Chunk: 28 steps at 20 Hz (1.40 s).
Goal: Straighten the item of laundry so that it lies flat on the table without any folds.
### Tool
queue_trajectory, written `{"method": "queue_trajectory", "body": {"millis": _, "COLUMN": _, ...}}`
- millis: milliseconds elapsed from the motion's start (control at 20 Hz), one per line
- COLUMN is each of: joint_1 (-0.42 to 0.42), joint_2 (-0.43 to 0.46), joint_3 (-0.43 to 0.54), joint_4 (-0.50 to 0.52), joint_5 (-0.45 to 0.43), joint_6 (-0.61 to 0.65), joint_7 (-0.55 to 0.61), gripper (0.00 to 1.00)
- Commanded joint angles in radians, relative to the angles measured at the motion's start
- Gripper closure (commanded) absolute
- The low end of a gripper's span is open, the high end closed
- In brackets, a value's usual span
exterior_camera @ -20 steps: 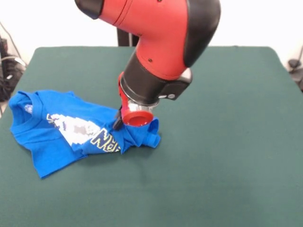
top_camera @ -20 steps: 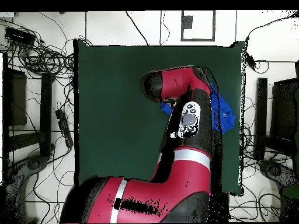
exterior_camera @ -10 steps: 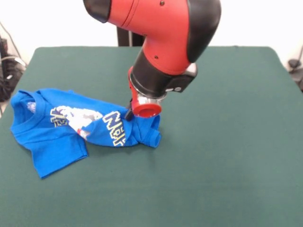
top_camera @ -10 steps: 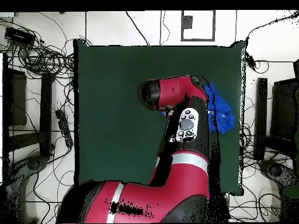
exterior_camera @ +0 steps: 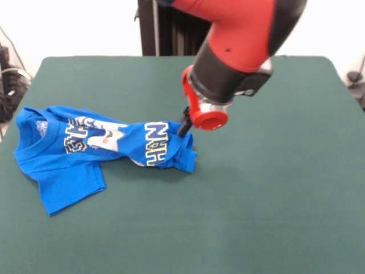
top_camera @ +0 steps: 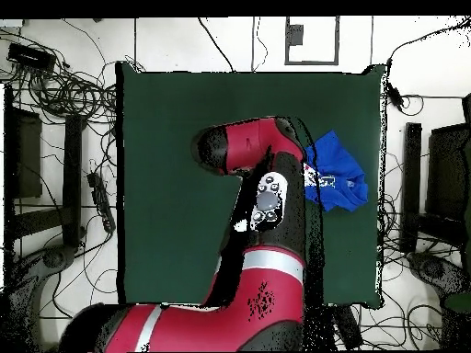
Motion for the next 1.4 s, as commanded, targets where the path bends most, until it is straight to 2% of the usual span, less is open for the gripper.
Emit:
{"method": "queue_trajectory", "body": {"millis": 50, "joint_1": 0.064, "joint_2": -0.054, "joint_3": 0.055, "joint_4": 0.165, "joint_5": 0.068, "joint_6": 0.068, "joint_7": 0.023, "gripper": 1.00}}
{"method": "queue_trajectory", "body": {"millis": 300, "joint_1": 0.086, "joint_2": -0.100, "joint_3": 0.046, "joint_4": 0.218, "joint_5": 0.083, "joint_6": 0.065, "joint_7": 0.036, "gripper": 1.00}}
{"method": "queue_trajectory", "body": {"millis": 800, "joint_1": 0.075, "joint_2": -0.083, "joint_3": 0.062, "joint_4": 0.265, "joint_5": 0.095, "joint_6": -0.059, "joint_7": 0.046, "gripper": 1.00}}
{"method": "queue_trajectory", "body": {"millis": 1100, "joint_1": 0.027, "joint_2": -0.120, "joint_3": 0.109, "joint_4": 0.326, "joint_5": 0.118, "joint_6": -0.087, "joint_7": -0.033, "gripper": 1.00}}
{"method": "queue_trajectory", "body": {"millis": 1400, "joint_1": 0.020, "joint_2": -0.175, "joint_3": 0.106, "joint_4": 0.386, "joint_5": 0.122, "joint_6": -0.081, "joint_7": -0.066, "gripper": 1.00}}
